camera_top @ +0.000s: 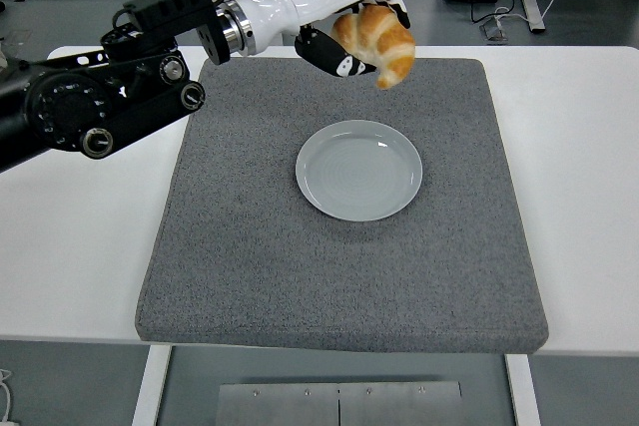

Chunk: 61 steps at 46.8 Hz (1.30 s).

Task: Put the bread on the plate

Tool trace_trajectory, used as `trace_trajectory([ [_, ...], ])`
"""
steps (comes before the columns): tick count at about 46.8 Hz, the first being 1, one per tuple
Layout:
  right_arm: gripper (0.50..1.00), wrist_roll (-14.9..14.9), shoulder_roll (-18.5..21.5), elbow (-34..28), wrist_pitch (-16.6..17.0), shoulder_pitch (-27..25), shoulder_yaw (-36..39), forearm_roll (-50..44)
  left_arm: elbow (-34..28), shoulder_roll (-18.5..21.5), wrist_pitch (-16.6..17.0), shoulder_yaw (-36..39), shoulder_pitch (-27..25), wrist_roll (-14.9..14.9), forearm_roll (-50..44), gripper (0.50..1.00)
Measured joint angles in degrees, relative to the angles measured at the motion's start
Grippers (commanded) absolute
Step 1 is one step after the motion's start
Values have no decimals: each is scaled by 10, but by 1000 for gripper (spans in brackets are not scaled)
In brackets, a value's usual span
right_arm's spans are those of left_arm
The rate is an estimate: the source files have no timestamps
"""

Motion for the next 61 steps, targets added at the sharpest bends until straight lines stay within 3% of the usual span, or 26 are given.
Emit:
trace_trajectory([
  [17, 1000, 0, 0, 0, 0, 0, 0, 0, 76, -97, 20, 62, 35, -24, 6, 500],
  [28, 1000, 0, 0, 0, 0, 0, 0, 0, 137, -126, 40, 101, 61, -24, 46, 500],
  [36, 1000, 0, 0, 0, 0, 0, 0, 0, 161, -137, 61, 131, 74, -30, 41, 500],
  [61, 1000, 0, 0, 0, 0, 0, 0, 0, 196, -139, 67, 133, 125, -35, 38, 500],
])
